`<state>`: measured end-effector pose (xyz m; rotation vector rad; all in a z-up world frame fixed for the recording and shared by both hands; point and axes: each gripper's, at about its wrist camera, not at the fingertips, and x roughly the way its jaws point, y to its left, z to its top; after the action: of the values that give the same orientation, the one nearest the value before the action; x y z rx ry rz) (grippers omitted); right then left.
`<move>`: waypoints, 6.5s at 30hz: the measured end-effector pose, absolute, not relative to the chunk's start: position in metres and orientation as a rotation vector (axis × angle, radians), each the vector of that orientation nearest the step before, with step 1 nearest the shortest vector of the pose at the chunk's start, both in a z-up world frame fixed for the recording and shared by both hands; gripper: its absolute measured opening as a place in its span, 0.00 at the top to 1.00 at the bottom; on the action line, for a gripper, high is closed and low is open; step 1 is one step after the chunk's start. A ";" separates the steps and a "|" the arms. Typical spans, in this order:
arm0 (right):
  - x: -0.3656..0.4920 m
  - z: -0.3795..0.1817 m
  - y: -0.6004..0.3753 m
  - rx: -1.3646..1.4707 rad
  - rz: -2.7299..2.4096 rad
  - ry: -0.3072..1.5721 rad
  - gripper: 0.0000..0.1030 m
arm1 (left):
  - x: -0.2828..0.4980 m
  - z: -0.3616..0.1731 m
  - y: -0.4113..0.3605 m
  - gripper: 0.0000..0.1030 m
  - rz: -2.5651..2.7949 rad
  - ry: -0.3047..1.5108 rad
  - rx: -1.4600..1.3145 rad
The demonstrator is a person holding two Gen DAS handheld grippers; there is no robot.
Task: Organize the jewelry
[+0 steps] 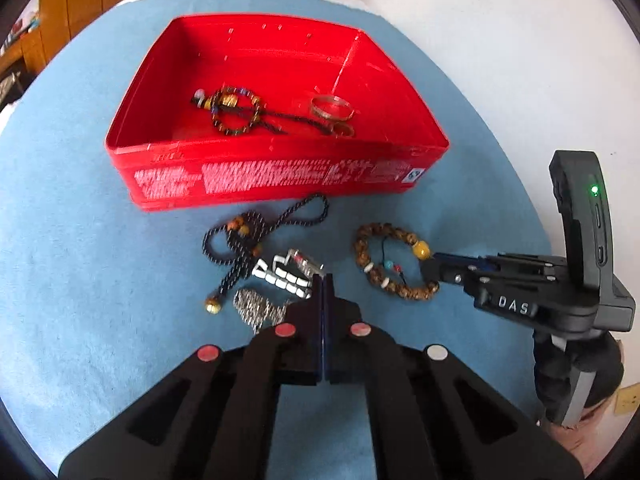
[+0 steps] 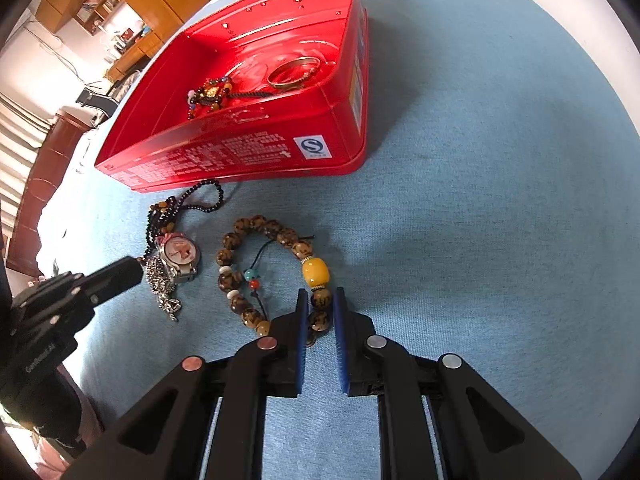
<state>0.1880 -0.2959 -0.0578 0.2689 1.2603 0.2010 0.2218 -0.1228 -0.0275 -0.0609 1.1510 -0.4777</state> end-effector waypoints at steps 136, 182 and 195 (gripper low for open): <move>0.294 0.042 -0.287 0.232 0.204 0.977 0.80 | 0.353 0.013 -0.075 0.52 -0.303 1.014 -0.111; 0.193 -0.032 -0.166 0.032 0.439 1.189 0.62 | 0.222 -0.048 -0.001 0.11 -0.120 1.064 -0.032; 0.200 -0.043 -0.156 0.001 0.437 1.202 0.62 | 0.219 -0.047 -0.004 0.11 -0.113 1.049 -0.022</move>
<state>0.2000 -0.1562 -0.0427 0.0006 1.2017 0.4371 0.2193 -0.0044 -0.0467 -0.0220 1.0488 -0.1133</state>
